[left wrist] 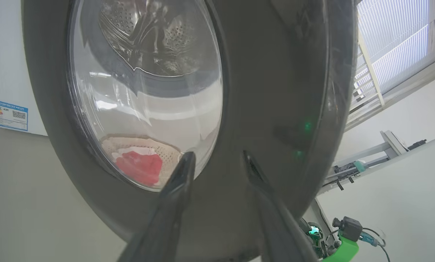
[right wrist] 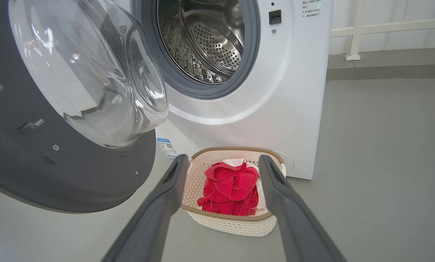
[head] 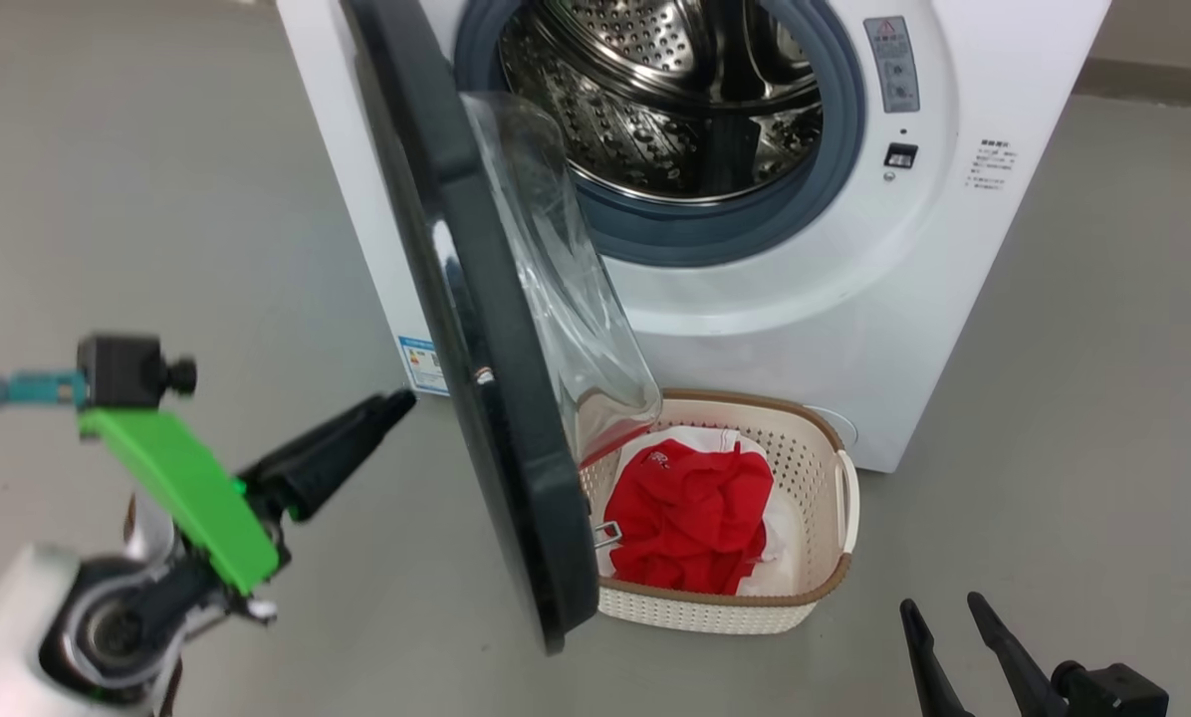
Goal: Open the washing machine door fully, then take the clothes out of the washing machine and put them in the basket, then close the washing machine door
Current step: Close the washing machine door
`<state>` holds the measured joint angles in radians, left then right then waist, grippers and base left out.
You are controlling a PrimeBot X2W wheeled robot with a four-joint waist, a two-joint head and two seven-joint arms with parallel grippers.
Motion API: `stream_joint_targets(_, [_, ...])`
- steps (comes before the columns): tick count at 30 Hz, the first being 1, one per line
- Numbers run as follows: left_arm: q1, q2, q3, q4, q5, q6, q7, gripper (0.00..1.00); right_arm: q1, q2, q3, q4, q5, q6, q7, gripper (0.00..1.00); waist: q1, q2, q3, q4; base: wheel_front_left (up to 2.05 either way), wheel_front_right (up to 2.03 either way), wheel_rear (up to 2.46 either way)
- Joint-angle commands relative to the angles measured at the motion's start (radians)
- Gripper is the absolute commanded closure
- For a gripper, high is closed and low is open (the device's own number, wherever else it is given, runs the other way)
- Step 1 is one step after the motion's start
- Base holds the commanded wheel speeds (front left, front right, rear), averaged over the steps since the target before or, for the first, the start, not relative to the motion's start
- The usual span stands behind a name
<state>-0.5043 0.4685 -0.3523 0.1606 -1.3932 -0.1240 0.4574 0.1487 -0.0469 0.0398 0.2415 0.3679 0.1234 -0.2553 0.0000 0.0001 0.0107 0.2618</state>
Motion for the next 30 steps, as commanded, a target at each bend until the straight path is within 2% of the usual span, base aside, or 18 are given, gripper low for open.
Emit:
stream_joint_targets(1, [-0.009, 0.05, 0.043, -0.014, -0.009, -0.007, -0.02, 0.17, -0.004, -0.007, 0.022, -0.019, -0.007, 0.007, -0.006, 0.0, 0.0, -0.0001, -0.007, 0.007, 0.0, 0.0, 0.0])
stream_joint_targets(3, [0.03, 0.045, 0.047, 0.0, -0.023, -0.007, -0.064, 0.0, -0.001, -0.006, 0.022, -0.018, -0.007, 0.007, -0.006, 0.0, 0.0, -0.0001, -0.013, 0.013, 0.0, 0.0, 0.0])
stream_joint_targets(12, [0.186, 0.023, 0.045, 0.044, -0.057, -0.007, -0.237, 0.0, 0.004, -0.005, 0.028, -0.02, -0.009, 0.007, -0.006, 0.0, 0.0, -0.0001, -0.015, 0.044, 0.0, 0.0, 0.0])
stream_joint_targets(21, [0.274, 0.002, 0.021, 0.111, -0.051, -0.007, -0.397, 0.0, -0.006, -0.009, 0.035, -0.018, -0.01, 0.007, -0.006, 0.0, 0.0, -0.0001, -0.003, 0.064, 0.0, 0.0, 0.0])
stream_joint_targets(30, [0.342, -0.053, -0.008, 0.183, -0.06, -0.007, -0.573, 0.0, -0.026, -0.013, 0.043, -0.013, -0.009, 0.007, -0.006, 0.0, 0.0, -0.0001, 0.011, 0.062, 0.0, 0.0, 0.0])
